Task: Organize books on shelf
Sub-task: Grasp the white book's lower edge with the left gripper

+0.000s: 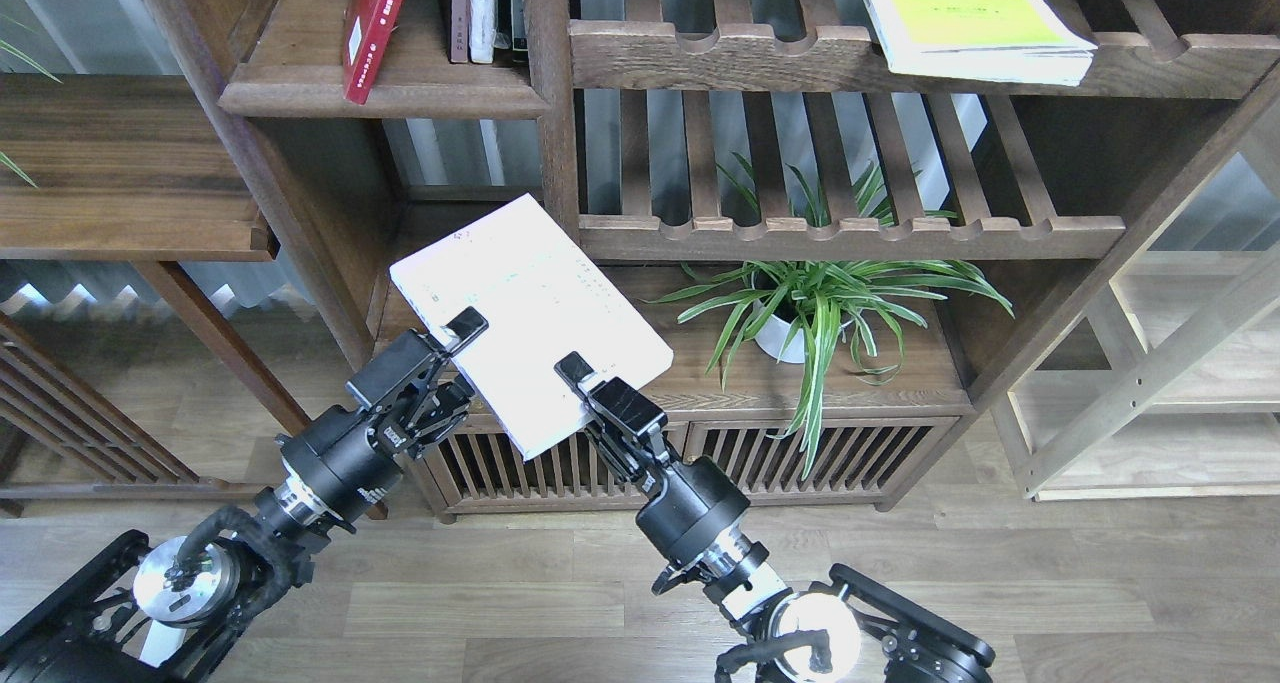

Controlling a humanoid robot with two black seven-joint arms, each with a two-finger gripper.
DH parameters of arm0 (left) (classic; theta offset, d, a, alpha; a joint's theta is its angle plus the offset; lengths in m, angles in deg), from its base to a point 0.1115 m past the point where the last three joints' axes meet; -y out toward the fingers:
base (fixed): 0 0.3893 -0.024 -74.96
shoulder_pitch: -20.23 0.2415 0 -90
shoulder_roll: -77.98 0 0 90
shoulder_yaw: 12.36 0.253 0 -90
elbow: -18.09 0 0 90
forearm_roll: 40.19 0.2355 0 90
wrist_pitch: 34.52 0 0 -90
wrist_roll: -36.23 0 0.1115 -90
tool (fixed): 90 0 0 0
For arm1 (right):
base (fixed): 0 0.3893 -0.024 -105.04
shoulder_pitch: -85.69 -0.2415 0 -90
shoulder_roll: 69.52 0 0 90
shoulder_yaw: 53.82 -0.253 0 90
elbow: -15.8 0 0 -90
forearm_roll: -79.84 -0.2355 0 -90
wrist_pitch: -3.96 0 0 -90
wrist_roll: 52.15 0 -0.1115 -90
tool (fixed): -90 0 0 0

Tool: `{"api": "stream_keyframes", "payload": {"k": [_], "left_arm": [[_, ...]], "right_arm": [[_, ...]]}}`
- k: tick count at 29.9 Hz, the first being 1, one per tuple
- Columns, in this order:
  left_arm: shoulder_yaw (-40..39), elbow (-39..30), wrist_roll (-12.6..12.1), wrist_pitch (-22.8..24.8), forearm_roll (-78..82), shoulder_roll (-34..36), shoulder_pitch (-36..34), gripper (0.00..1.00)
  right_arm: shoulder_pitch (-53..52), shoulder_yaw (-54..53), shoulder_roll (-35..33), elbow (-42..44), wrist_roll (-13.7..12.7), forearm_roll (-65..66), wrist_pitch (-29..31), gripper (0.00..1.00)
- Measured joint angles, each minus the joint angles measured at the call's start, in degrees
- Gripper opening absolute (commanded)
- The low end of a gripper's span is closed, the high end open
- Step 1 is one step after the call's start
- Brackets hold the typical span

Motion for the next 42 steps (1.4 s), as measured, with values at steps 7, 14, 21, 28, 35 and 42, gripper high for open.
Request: {"api": "stream_keyframes", "payload": {"k": [7, 14, 21, 28, 35, 42], "left_arm": [[-1.5, 0.7, 0.0, 0.0, 0.1, -2.8, -0.5, 0.99], [-2.5, 1.4, 0.0, 0.0, 0.1, -2.6, -0.4, 0.99], [-1.8, 1.7, -0.2, 0.0, 0.9, -2.0, 0.2, 0.94], [-1.4, 1.6, -0.3, 0.0, 1.3, -1.5, 0.7, 0.73], [-0.3, 0.9, -0.3, 0.0, 1.3, -0.7, 0.8, 0.53], [0.3, 0.6, -0.3, 0.0, 1.1, -0.4, 0.6, 0.43]], "right_arm": [[0.0, 0.0, 0.0, 0.0, 0.0, 0.0, 0.0, 0.16], [0.0, 0.0, 0.0, 0.0, 0.0, 0.1, 0.0, 0.16], [0.1, -0.1, -0.1, 0.0, 0.0, 0.2, 0.0, 0.17], [0.6, -0.1, -0.2, 0.0, 0.0, 0.2, 0.1, 0.17], [0.7, 0.0, -0.1, 0.0, 0.0, 0.7, 0.1, 0.17], [0.7, 0.0, -0.1, 0.0, 0.0, 0.9, 0.1, 0.17]]}}
